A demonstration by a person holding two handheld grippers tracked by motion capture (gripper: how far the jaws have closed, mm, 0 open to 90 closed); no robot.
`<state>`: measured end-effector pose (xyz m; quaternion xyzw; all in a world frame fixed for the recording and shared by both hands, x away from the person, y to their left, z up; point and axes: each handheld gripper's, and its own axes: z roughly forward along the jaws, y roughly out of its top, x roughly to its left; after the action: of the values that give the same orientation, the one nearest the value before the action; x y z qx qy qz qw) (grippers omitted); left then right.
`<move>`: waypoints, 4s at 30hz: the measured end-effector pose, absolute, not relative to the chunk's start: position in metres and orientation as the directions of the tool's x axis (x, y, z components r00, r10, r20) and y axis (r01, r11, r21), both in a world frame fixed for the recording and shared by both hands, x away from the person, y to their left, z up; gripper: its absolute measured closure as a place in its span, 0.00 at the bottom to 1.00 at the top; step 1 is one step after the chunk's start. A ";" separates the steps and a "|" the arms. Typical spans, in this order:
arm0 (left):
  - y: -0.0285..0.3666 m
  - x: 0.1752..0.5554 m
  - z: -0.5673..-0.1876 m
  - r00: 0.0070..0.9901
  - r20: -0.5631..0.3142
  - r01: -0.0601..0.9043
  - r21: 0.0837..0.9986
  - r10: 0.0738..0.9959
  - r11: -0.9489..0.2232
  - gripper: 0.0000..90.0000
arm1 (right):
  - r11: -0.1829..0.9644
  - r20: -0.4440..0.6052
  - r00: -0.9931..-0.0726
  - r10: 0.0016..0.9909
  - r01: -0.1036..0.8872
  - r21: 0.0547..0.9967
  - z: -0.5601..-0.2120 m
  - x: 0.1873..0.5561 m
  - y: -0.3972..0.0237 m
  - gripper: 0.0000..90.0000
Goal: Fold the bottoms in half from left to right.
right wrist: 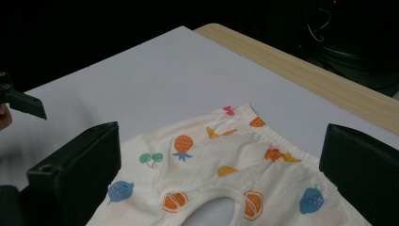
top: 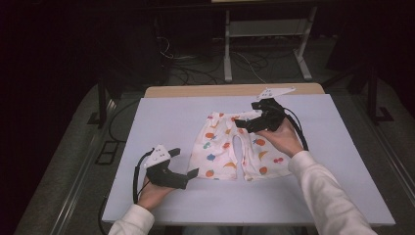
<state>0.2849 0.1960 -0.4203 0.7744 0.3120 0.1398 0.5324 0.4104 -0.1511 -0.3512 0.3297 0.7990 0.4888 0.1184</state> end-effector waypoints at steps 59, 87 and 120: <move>0.195 0.285 -0.420 0.770 -0.129 0.340 0.912 0.624 -0.231 0.00 | 0.366 0.108 -0.733 0.672 0.455 0.812 -0.374 0.490 -0.082 0.00; 0.195 0.285 -0.421 0.778 -0.127 0.335 0.912 0.615 -0.235 0.00 | 0.227 0.208 -0.633 0.746 0.536 0.813 -0.411 0.525 -0.078 0.00; 0.194 0.285 -0.421 0.782 -0.129 0.337 0.911 0.610 -0.238 0.00 | 0.155 0.292 -0.507 0.811 0.667 0.729 -0.435 0.528 -0.052 0.37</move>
<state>0.2853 0.1941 -0.4210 0.7763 0.3048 0.1274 0.5368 0.5284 -0.0525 -0.4351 0.4891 0.7553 0.4281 0.0841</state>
